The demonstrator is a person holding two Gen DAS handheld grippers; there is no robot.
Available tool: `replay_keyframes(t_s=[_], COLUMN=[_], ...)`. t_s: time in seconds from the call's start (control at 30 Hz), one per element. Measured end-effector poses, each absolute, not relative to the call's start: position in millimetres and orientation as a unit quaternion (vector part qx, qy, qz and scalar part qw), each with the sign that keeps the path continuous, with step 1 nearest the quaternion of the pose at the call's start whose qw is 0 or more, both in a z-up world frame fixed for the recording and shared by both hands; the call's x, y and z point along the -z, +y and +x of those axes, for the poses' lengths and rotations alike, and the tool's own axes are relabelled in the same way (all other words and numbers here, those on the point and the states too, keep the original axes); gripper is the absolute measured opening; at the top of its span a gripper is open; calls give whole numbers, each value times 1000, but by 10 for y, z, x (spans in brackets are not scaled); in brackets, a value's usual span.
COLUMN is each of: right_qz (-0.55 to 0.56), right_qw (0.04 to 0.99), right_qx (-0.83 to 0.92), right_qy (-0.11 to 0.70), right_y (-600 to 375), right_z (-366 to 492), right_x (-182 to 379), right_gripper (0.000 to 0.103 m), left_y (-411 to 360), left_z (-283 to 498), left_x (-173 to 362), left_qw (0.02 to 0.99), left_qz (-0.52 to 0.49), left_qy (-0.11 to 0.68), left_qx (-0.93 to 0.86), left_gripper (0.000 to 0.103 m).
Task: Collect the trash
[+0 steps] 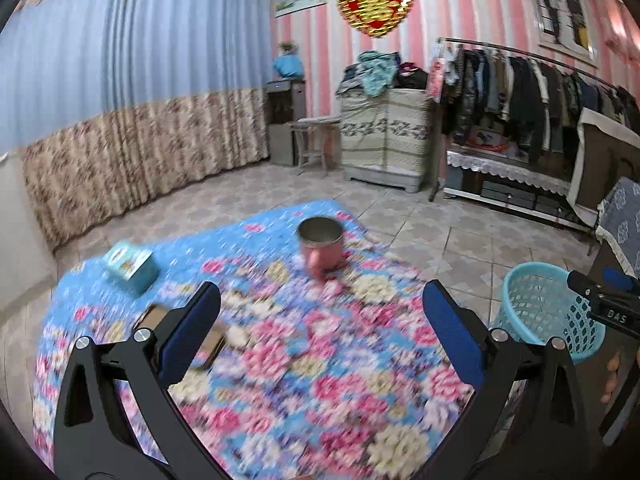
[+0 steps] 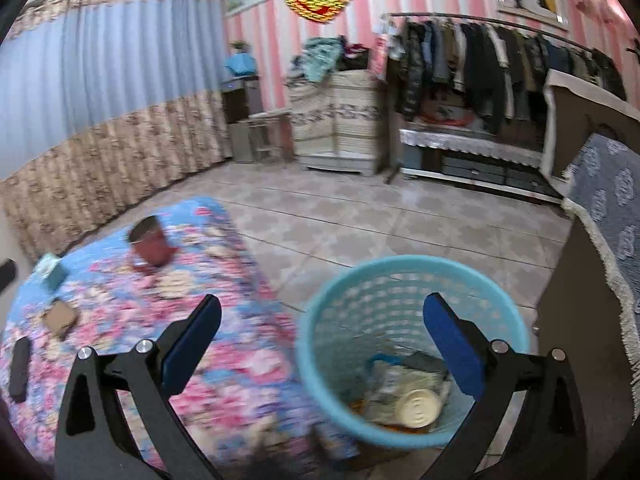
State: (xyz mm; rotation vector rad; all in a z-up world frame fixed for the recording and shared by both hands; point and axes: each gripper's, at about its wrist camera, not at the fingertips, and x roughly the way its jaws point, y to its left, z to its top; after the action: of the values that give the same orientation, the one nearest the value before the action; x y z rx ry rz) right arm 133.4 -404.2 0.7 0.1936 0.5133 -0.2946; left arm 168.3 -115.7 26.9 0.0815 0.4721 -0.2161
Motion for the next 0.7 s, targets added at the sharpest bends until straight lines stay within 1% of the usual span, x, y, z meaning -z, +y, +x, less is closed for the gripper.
replay_keyframes(t_s=[0.33, 0.5, 0.7], right_qz=[77, 63, 47], right_qw=[966, 969, 972], right_qx=[58, 34, 14], right_qy=[240, 236, 229], right_y=[-3149, -2855, -2587], right_z=[1108, 1015, 877], right_x=[-78, -60, -79], right_gripper=[99, 99, 99], left_y=[-449, -284, -103], left_z=[1359, 1212, 1037], left_x=[-100, -39, -20], left_qw=[966, 968, 968], left_qz=[5, 21, 0], left_qy=[256, 250, 250], left_qx=[36, 13, 6], left_gripper=[98, 98, 98])
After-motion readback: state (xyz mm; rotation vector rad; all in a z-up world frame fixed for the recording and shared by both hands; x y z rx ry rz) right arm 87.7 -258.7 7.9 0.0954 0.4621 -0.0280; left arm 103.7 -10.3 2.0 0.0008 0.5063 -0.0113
